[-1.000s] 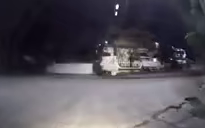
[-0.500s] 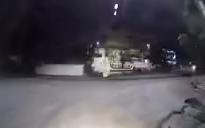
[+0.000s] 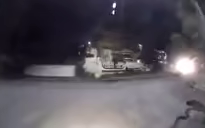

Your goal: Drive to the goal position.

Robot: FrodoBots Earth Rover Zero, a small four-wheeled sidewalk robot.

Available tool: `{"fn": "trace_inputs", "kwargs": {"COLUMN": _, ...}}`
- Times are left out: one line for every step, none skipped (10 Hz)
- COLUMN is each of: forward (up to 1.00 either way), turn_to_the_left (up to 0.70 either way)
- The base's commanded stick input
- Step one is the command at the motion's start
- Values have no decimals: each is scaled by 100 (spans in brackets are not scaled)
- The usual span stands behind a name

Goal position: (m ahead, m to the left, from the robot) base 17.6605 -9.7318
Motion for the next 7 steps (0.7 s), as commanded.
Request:
{"fn": "trace_inputs", "kwargs": {"forward": 70, "turn_to_the_left": -3}}
{"fn": "trace_inputs", "kwargs": {"forward": 70, "turn_to_the_left": -11}}
{"fn": "trace_inputs", "kwargs": {"forward": 70, "turn_to_the_left": -35}}
{"fn": "trace_inputs", "kwargs": {"forward": 70, "turn_to_the_left": -35}}
{"fn": "trace_inputs", "kwargs": {"forward": 70, "turn_to_the_left": -35}}
{"fn": "trace_inputs", "kwargs": {"forward": 70, "turn_to_the_left": -35}}
{"fn": "trace_inputs", "kwargs": {"forward": 70, "turn_to_the_left": -35}}
